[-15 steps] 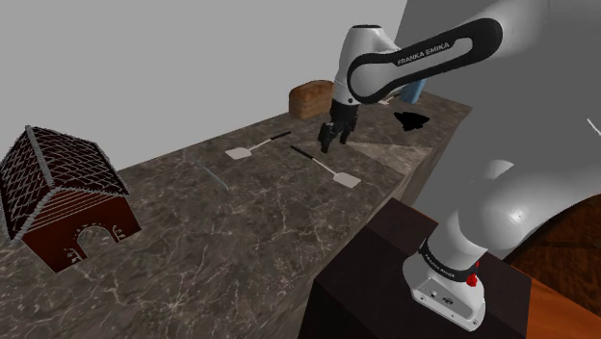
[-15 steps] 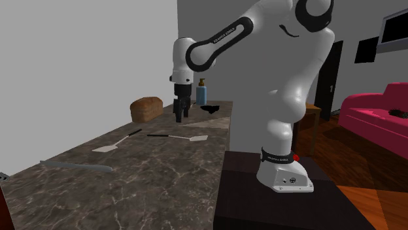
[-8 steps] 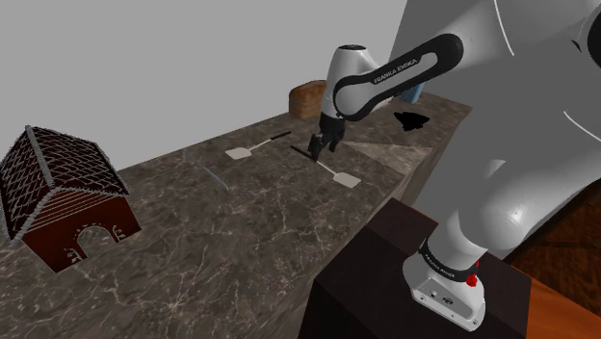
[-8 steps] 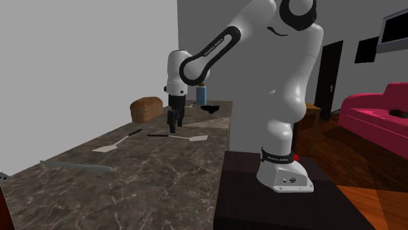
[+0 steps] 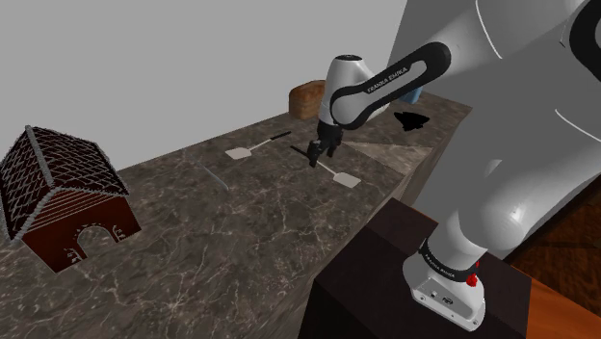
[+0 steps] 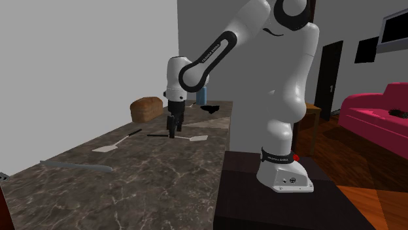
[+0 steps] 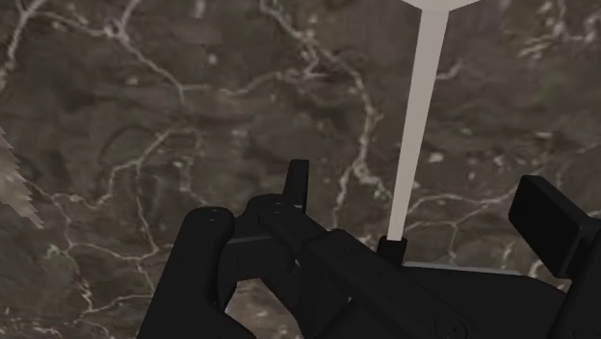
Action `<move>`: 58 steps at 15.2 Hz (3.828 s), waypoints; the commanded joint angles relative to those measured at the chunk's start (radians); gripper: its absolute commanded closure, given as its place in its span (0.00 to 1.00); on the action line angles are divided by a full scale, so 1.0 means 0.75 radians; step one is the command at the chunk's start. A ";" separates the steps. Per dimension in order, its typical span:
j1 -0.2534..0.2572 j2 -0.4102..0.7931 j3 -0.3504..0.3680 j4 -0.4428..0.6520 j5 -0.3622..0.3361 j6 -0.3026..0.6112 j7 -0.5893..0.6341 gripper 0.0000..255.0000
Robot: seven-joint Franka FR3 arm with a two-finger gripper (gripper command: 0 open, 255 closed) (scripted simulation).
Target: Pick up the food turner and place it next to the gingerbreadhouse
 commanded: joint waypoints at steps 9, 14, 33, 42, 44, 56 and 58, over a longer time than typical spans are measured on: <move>0.000 0.001 0.000 0.000 0.000 0.001 0.000 1.00; 0.000 -0.013 0.001 0.007 -0.001 -0.019 0.001 1.00; -0.002 -0.207 0.012 0.196 -0.008 -0.402 0.008 1.00; -0.002 -0.253 0.016 0.320 -0.007 -0.573 0.008 1.00; -0.001 -0.260 0.017 0.350 -0.006 -0.610 0.008 1.00; 0.001 -0.274 0.022 0.553 -0.003 -0.827 0.007 1.00; 0.001 -0.272 0.023 0.591 -0.003 -0.863 0.007 1.00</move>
